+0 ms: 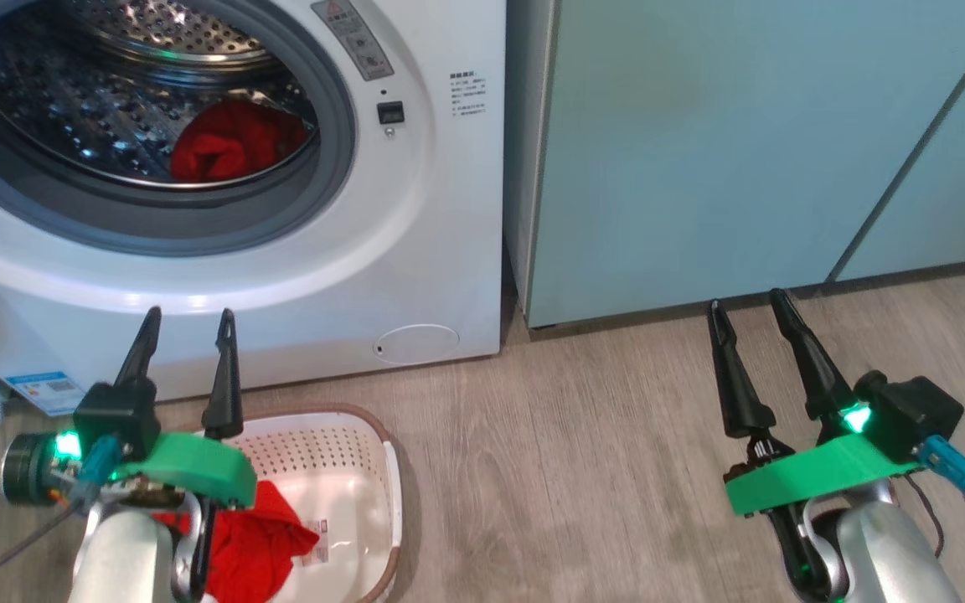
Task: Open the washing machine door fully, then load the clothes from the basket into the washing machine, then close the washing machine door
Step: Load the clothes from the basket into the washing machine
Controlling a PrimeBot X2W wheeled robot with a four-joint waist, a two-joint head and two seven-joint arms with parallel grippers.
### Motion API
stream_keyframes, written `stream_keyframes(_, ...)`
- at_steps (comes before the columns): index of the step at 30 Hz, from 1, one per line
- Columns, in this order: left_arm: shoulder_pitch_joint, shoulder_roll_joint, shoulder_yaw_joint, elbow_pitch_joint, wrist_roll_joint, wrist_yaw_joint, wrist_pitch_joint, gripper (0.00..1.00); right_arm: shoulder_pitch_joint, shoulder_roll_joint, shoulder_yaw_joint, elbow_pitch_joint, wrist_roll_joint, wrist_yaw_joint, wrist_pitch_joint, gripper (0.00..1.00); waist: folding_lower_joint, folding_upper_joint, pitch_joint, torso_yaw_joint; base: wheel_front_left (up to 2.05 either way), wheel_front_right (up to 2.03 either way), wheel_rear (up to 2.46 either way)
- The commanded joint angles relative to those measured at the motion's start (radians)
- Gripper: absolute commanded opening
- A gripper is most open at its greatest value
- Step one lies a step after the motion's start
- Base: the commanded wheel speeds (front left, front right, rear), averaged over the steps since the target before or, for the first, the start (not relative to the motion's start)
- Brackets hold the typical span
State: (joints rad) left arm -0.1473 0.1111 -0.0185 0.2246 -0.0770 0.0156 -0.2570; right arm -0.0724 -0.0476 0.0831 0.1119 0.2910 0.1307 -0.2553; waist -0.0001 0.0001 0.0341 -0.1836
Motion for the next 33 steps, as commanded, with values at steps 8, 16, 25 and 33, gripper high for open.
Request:
stream_keyframes(8,0.05,-0.022,0.061,-0.096,0.021,0.023,-0.005,1.0,-0.018,-0.003,0.026,-0.03,-0.001,0.0,-0.006,1.0,0.0001,-0.0001,-0.027,0.006,0.0,0.0,0.0)
stream_keyframes(16,0.102,-0.04,0.054,-0.112,0.038,0.032,-0.005,1.0,-0.006,-0.003,0.026,-0.028,-0.001,0.0,-0.006,1.0,0.0001,-0.0001,-0.04,0.008,0.0,0.0,0.0)
stream_keyframes(25,0.126,-0.053,0.053,-0.126,0.033,0.049,-0.005,1.0,0.002,-0.003,0.032,-0.026,-0.002,0.0,-0.006,1.0,0.0001,-0.0001,-0.052,0.009,0.0,0.0,0.0)
stream_keyframes(33,0.131,-0.056,0.053,-0.121,0.04,0.048,-0.005,1.0,0.007,-0.003,0.039,-0.024,-0.003,0.0,-0.006,1.0,0.0001,-0.0001,-0.056,0.01,0.0,0.0,0.0)
